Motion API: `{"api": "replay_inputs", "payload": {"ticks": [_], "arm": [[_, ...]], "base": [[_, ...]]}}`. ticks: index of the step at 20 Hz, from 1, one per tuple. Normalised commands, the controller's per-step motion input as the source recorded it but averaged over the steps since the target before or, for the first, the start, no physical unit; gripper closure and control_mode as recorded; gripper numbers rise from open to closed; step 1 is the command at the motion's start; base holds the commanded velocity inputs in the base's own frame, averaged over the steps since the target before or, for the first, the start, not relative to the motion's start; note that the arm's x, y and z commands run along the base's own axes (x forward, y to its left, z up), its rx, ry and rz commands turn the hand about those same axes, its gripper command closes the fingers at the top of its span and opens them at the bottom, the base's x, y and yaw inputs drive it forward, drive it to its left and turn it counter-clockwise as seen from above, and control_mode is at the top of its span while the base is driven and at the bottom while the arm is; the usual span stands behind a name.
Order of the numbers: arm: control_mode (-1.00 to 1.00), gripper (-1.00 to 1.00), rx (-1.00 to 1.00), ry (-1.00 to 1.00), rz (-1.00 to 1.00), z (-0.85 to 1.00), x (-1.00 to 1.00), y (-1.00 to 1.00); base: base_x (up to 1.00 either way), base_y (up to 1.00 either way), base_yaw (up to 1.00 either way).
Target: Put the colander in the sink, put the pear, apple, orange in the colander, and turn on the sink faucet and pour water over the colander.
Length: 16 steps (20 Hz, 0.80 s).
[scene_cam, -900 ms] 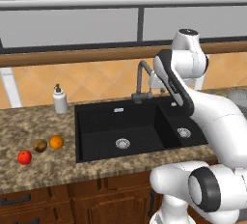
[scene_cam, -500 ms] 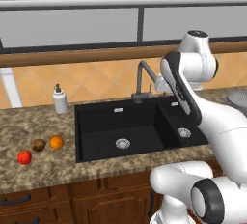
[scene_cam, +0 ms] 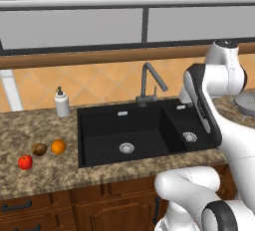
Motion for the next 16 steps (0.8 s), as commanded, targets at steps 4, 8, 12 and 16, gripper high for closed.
{"api": "replay_inputs", "payload": {"ticks": [4,8,12,16], "arm": [[-1.00,-1.00,-0.11,0.01,0.00,-0.11,0.00,-0.76],[-1.00,-1.00,-0.05,0.00,0.00,-0.13,0.00,-0.83],[-1.00,-1.00,0.00,0.04,0.00,-0.13,0.00,-0.84],[-1.00,-1.00,0.00,0.13,0.00,-0.16,0.14,-0.87]], "base": [[0.00,0.00,0.00],[0.00,0.00,0.00],[0.00,0.00,0.00],[0.00,0.00,0.00]]}}
